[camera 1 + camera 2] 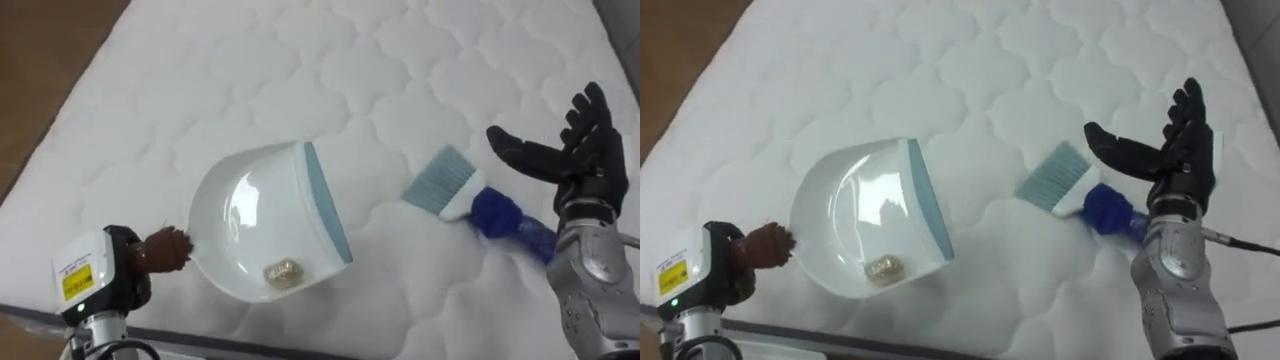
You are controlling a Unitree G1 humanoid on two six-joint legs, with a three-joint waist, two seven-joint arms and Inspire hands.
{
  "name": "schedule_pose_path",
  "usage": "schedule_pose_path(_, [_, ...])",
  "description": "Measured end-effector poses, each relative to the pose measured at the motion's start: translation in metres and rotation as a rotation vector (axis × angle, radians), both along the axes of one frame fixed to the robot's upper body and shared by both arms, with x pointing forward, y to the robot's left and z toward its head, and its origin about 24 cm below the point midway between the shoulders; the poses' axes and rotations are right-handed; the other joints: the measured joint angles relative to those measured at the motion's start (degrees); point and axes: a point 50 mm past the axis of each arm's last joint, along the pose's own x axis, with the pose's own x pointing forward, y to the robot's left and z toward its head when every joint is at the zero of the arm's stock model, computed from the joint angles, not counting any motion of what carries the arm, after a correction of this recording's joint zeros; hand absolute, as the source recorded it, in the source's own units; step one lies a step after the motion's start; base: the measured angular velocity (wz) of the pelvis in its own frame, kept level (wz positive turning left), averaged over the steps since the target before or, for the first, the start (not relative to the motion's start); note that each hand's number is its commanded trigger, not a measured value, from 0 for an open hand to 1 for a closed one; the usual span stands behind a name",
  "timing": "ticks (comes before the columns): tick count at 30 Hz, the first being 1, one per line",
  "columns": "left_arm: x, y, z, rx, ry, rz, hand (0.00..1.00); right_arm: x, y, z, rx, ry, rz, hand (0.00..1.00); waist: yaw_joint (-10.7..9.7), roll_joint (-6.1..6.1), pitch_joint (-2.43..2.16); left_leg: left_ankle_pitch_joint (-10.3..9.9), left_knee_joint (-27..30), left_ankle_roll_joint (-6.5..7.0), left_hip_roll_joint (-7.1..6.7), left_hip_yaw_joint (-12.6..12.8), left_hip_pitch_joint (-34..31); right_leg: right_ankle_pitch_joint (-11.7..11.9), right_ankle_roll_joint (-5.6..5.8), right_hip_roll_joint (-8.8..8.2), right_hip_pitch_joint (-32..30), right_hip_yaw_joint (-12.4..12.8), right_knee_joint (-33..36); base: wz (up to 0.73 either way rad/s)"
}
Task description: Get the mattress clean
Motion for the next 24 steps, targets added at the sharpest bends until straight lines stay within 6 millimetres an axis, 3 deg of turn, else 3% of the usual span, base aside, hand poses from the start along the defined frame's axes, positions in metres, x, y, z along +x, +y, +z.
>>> schedule_pose_path(2, [0.001, -0.005, -0.001, -0.019, -0.004, -0.006, 1.0, -0.001, -0.001, 0.002, -0.044, -0.007, -0.031, 0.0, 0.34, -0.23, 0.09, 0.7, 0.97, -0.47, -0.8, -2.95, -0.86, -2.02, -0.11, -0.09, 1.48, -0.81, 0.47, 0.96])
schedule_pose_path(4, [0.001, -0.009, -0.003, -0.034, 0.002, -0.012, 1.0, -0.001, -0.001, 0.004, -0.063, -0.024, -0.043, 0.0, 0.61, -0.13, 0.18, 2.01, 0.89, -0.41, -0.42, -1.09, -1.77, -3.5, -0.23, -0.33, 2.77, -2.37, 1.14, 1.19])
schedule_pose_path(6, [0.005, -0.012, 0.0, -0.052, -0.011, -0.023, 1.0, -0.005, -0.003, 0.005, -0.067, -0.043, -0.074, 0.0, -0.4, -0.45, 0.2, 5.25, -1.03, 0.73, 0.89, 6.42, -2.67, -4.7, -0.68, -0.86, 3.78, -5.55, 1.1, 1.6])
schedule_pose_path(7, [0.008, -0.014, 0.004, -0.066, -0.037, -0.026, 1.0, -0.005, -0.004, 0.008, -0.074, -0.06, -0.085, 0.0, -1.43, -0.55, 0.37, 7.54, -2.39, 2.06, 2.08, 13.49, -3.41, -5.4, -1.33, -2.07, 3.4, -9.03, 0.86, 1.48])
schedule_pose_path(8, [0.01, -0.015, 0.006, -0.08, -0.056, -0.033, 1.0, -0.005, -0.005, 0.011, -0.079, -0.072, -0.093, 0.0, -1.36, -0.16, 0.63, 5.65, 2.32, 3.75, 4.82, 19.76, -4.23, -6.41, -2.01, -3.15, 3.86, -14.0, 1.82, 1.31])
schedule_pose_path(9, [0.009, -0.015, 0.005, -0.081, -0.054, -0.035, 1.0, -0.006, -0.004, 0.01, -0.077, -0.07, -0.09, 0.0, -1.43, 0.08, 0.72, 3.84, 5.48, 4.04, 5.81, 21.22, -3.95, -6.69, -2.02, -3.37, 4.7, -16.48, 2.01, 1.02])
schedule_pose_path(11, [0.011, -0.016, 0.005, -0.099, -0.035, -0.053, 1.0, -0.009, -0.002, 0.009, -0.076, -0.07, -0.074, 0.0, -2.04, 0.83, 1.12, -1.71, 11.49, 2.04, 8.7, 23.72, -0.08, -7.75, -1.86, -3.42, 7.85, -22.69, 2.56, 0.93])
schedule_pose_path(12, [0.011, -0.017, 0.005, -0.105, -0.029, -0.059, 1.0, -0.009, -0.002, 0.01, -0.076, -0.072, -0.07, 0.0, -2.35, 0.89, 1.17, -2.41, 11.42, 1.64, 8.9, 24.0, 0.61, -8.06, -1.68, -3.65, 8.17, -23.34, 3.22, 0.88])
schedule_pose_path(13, [0.012, -0.018, 0.005, -0.115, -0.024, -0.069, 1.0, -0.006, 0.0, 0.012, -0.076, -0.082, -0.056, 0.0, -2.84, 1.03, 1.34, -2.95, 9.9, 1.55, 8.21, 24.12, 0.7, -8.61, -1.29, -4.3, 8.36, -24.18, 4.94, 0.76])
schedule_pose_path(16, [0.013, -0.018, 0.005, -0.123, -0.02, -0.073, 1.0, -0.005, 0.005, 0.018, -0.119, -0.104, -0.024, 0.0, -3.42, 0.96, 1.28, -2.94, 5.36, 1.97, 5.63, 24.02, 0.82, -8.77, -1.25, -6.23, 6.51, -22.16, 8.78, 0.6])
schedule_pose_path(20, [0.014, -0.019, 0.005, -0.13, -0.024, -0.08, 1.0, -0.004, 0.009, 0.022, -0.158, -0.118, -0.003, 0.0, -2.38, 0.98, 1.12, -2.34, 3.31, 3.26, 2.12, 23.98, 1.99, -8.77, -1.22, -9.89, 6.19, -20.79, 13.35, 0.34])
schedule_pose_path(24, [0.018, -0.018, 0.008, -0.133, -0.04, -0.082, 1.0, -0.003, 0.012, 0.021, -0.19, -0.112, 0.022, 0.0, -1.6, 0.9, 1.03, -3.22, 3.79, 5.29, 0.45, 22.99, 1.98, -8.43, -0.64, -12.17, 6.01, -19.16, 16.72, 0.37])
